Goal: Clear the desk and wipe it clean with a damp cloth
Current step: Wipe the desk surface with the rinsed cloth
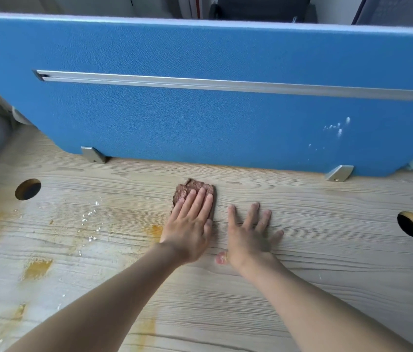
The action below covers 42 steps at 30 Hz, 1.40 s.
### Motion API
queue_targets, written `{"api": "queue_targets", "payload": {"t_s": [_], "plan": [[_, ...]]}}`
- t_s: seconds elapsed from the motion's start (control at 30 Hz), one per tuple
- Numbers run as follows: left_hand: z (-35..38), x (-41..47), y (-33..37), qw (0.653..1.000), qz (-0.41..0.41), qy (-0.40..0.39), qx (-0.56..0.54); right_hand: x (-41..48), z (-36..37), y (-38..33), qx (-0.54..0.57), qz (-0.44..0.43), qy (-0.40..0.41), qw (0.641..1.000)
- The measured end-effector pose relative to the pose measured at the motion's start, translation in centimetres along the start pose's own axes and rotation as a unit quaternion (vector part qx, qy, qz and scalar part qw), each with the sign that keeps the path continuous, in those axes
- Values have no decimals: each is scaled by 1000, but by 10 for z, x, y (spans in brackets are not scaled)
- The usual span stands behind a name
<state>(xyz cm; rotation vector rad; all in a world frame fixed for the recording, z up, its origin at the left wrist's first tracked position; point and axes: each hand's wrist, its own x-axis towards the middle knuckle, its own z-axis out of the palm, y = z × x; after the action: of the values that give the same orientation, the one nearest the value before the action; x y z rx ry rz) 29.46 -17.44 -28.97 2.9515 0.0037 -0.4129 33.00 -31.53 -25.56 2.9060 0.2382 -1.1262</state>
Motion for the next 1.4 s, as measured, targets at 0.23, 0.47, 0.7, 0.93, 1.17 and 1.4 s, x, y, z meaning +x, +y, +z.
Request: {"api": "queue_targets", "payload": {"t_s": [0.23,0.47,0.7,0.93,1.17,1.4], "plan": [[-5,16,-15,997,-61,11,-37,1,2,0,-6,-1,1,1000],[10,-26,-9,1000,19,-1,-18,-1,0,0,-1,2,1,1000],[6,-28,10,998,-45,-2,-34,-8,-1,4,1,-11,30,999],[5,-43,-12,995,-88,-11,-45,-45,19,4,-24,-67,-17,997],[21,-81,-3,1000,-16,-12,-20,-51,28,5,-76,-81,-34,993],[16,-67,4,995,-84,-12,-43,-50,30,4,-79,-74,-30,994]]}}
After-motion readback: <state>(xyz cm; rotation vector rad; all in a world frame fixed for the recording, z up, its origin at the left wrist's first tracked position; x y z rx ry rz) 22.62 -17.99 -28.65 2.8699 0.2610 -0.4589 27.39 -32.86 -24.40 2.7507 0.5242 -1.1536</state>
